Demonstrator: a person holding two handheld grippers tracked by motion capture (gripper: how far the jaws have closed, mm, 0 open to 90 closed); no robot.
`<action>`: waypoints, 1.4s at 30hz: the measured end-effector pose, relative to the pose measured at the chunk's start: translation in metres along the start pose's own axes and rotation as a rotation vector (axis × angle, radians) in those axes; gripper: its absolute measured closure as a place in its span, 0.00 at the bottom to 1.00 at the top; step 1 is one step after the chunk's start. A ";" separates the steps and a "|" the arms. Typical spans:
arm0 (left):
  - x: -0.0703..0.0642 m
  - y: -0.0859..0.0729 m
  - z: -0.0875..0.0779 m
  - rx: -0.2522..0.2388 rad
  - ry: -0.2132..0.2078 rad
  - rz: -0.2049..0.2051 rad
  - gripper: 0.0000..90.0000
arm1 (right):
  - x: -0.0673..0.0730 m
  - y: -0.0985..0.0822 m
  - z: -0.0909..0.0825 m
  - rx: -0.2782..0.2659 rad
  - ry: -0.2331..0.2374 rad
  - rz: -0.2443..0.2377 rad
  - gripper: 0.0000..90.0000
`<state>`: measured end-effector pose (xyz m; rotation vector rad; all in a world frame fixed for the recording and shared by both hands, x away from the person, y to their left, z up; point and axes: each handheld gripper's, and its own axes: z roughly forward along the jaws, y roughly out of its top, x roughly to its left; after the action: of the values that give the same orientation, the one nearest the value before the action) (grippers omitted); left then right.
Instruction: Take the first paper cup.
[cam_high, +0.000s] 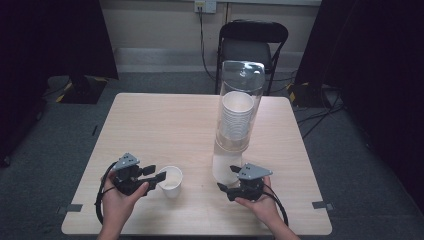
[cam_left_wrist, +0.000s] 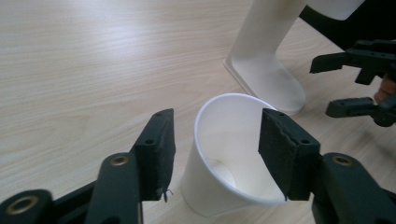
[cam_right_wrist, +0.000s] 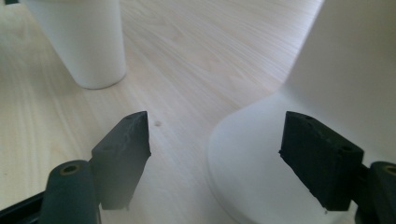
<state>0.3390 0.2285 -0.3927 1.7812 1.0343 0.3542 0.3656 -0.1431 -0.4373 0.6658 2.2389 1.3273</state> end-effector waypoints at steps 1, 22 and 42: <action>0.001 -0.001 -0.003 -0.008 -0.017 0.002 0.48 | -0.002 0.000 -0.001 0.004 -0.012 0.007 0.26; 0.029 -0.049 -0.025 0.037 0.019 0.084 0.22 | -0.042 0.009 -0.014 -0.029 -0.113 0.128 0.23; 0.034 -0.083 0.008 0.155 0.074 0.212 0.19 | -0.047 0.040 -0.013 -0.124 -0.102 0.114 0.23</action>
<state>0.3244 0.2609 -0.4759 2.0378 0.9474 0.4851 0.4018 -0.1633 -0.3895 0.8067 2.0468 1.4395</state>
